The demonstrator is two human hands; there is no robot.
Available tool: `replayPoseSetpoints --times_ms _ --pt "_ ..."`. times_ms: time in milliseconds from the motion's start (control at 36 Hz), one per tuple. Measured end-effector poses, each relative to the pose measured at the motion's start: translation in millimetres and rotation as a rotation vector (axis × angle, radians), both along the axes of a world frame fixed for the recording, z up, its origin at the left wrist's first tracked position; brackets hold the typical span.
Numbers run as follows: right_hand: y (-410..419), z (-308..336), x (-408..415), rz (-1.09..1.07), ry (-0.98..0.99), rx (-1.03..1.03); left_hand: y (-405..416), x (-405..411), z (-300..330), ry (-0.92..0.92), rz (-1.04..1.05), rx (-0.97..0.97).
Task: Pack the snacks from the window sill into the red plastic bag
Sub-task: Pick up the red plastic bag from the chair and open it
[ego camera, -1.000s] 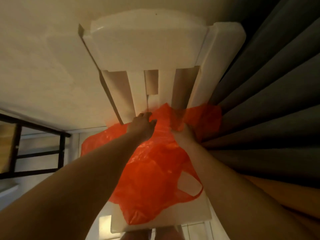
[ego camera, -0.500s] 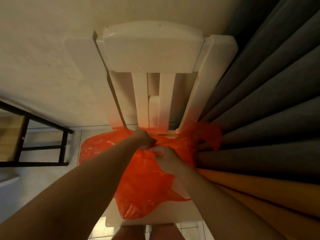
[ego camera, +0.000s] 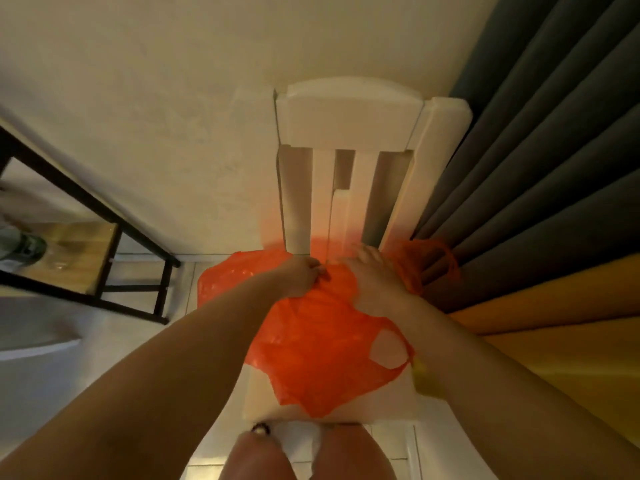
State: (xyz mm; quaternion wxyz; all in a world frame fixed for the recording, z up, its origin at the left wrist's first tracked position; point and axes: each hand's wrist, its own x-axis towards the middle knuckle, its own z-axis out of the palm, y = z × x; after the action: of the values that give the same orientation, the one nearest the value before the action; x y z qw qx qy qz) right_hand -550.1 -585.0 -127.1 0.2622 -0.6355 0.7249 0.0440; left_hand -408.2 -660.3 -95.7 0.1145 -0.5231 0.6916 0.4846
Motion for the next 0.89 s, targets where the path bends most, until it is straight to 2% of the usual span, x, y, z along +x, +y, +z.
replayPoseSetpoints --times_ms 83,167,306,389,444,500,583,611,694,806,889 --pt "14 -8 11 0.096 0.170 0.062 7 20 4 0.129 0.027 0.054" --pt "36 -6 30 0.032 0.267 0.109 8 55 16 0.110 -0.116 0.007" --pt "73 6 73 -0.409 0.010 0.044 5 119 16 -0.270 -0.556 -0.428" --pt "93 25 111 -0.565 -0.079 -0.058 17 151 11 -0.374 -0.696 -0.600" --pt "109 36 135 -0.623 -0.137 -0.078 28 164 16 -0.380 -0.729 -0.660" --pt "130 41 154 -0.650 -0.166 -0.056 43 168 29 -0.359 -0.831 -0.626" --pt "165 53 176 -0.674 -0.135 -0.006 60 174 40 -0.305 -1.098 -0.782" --pt "176 58 181 -0.702 -0.148 0.013 65 179 32 -0.278 -1.054 -0.776" --pt "216 69 195 -0.804 -0.177 0.036 80 184 28 -0.207 -1.098 -0.801" --pt "277 73 206 -0.740 0.049 0.160 123 174 40 0.007 -1.341 -0.937" --pt "326 75 219 -0.842 0.080 0.099 161 165 41 0.089 -1.446 -0.936"
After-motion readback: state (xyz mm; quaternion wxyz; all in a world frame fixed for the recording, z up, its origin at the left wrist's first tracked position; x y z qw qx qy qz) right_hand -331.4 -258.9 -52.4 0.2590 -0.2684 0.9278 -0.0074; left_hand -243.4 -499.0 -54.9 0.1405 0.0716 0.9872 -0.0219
